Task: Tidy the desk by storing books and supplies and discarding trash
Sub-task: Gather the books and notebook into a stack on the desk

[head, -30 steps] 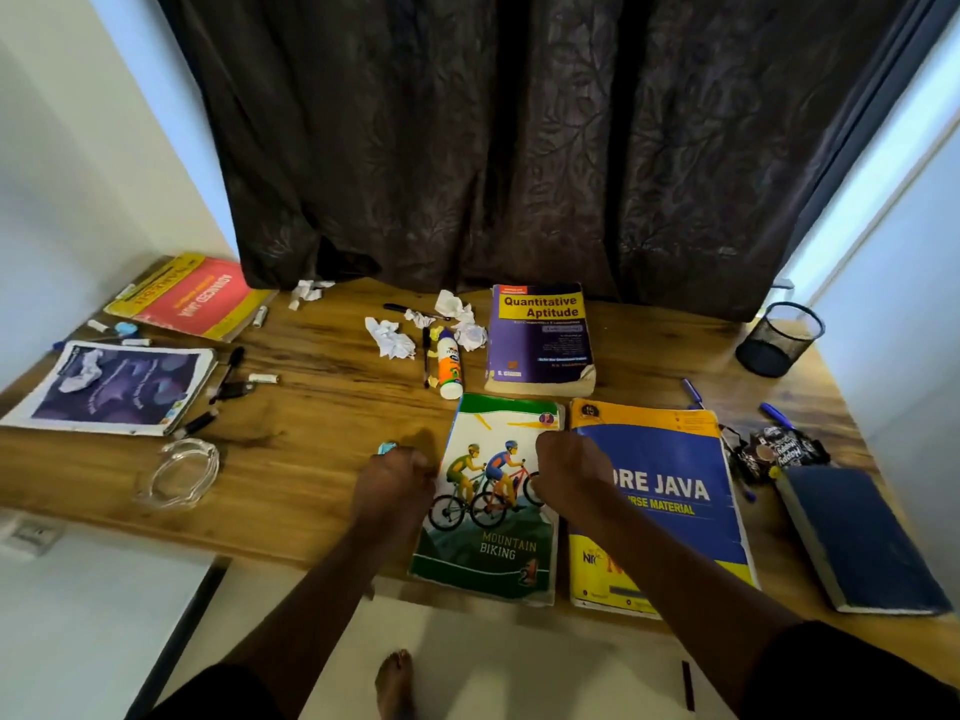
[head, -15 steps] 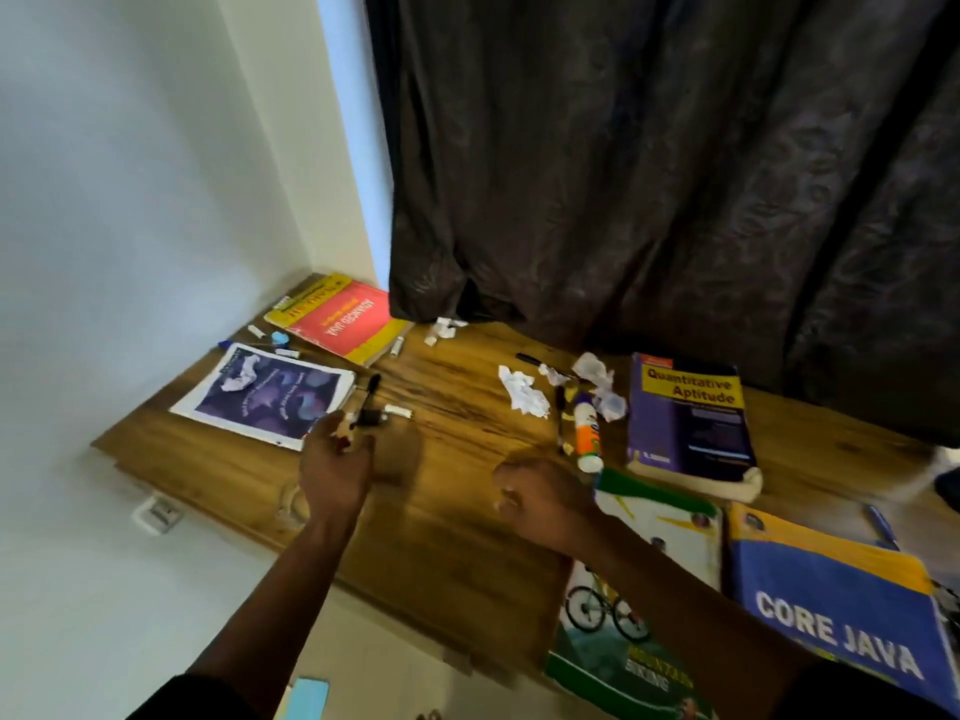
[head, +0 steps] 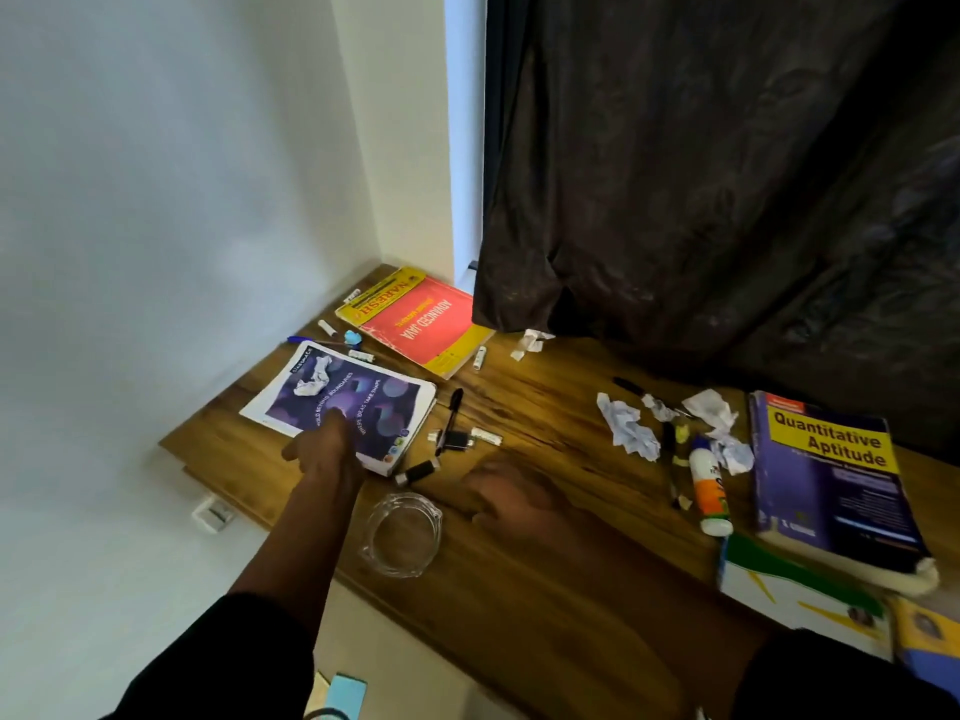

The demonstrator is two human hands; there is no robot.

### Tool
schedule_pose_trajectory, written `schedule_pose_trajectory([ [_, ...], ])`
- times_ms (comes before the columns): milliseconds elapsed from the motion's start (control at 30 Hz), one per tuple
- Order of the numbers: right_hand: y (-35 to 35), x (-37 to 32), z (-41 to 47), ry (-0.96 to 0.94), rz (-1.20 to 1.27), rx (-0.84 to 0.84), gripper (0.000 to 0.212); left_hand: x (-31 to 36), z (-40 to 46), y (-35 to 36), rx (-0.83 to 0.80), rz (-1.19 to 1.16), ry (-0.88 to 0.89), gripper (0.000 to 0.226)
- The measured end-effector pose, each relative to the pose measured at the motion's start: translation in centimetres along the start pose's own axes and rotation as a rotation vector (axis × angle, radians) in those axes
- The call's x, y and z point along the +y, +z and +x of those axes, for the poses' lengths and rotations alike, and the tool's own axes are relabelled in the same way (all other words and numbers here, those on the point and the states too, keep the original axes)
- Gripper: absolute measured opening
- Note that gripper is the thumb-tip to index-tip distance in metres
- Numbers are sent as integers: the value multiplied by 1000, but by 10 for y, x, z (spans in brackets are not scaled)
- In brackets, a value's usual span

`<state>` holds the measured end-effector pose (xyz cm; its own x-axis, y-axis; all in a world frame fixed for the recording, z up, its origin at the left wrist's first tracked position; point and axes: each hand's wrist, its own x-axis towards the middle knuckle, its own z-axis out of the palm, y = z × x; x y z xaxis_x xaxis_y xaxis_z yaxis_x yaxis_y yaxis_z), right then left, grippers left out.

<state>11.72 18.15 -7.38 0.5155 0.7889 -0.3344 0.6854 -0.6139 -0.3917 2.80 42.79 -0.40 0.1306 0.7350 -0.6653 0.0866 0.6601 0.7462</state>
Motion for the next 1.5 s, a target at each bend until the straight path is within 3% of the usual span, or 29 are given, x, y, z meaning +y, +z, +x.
schedule_pose_trajectory([
  [133,-24,-29,-7,5,-75,-40,71,7,33,-4,-159,-164,-92,90],
  [200,-28,-36,-5,4,-137,-49,56,-15,114,-1,-199,-212,-125,103],
  [267,-26,-37,-1,-22,-212,-36,48,-17,125,-1,-187,-248,-178,118],
  [333,-22,-36,2,-42,-254,-18,48,-2,82,-6,-146,-254,-196,97],
  [433,-23,-36,3,-81,-298,-2,50,15,34,-3,-153,-267,-127,62],
  [733,-26,-33,-17,-131,-244,130,50,56,-2,24,-242,-204,348,40],
  [867,-23,-34,-24,-109,-175,168,55,79,-49,35,-310,-220,506,12],
  [933,-22,-29,-24,-107,-114,178,55,85,-66,39,-298,-169,560,22],
  [1033,-18,-22,-29,-26,272,117,53,88,-91,40,-365,-86,651,21],
  [1100,-24,-21,-31,67,586,173,49,85,-110,38,-498,-50,684,20],
  [1167,-47,-17,-38,131,840,265,32,78,-126,35,-661,-21,663,22],
  [1267,-90,-7,-59,179,1337,269,22,61,-145,33,-863,46,602,16],
  [1400,-125,18,-96,-13,1973,310,52,18,-155,33,-1069,168,464,21],
  [1500,-137,41,-129,0,1997,292,68,-20,-166,36,-1148,349,372,41],
])
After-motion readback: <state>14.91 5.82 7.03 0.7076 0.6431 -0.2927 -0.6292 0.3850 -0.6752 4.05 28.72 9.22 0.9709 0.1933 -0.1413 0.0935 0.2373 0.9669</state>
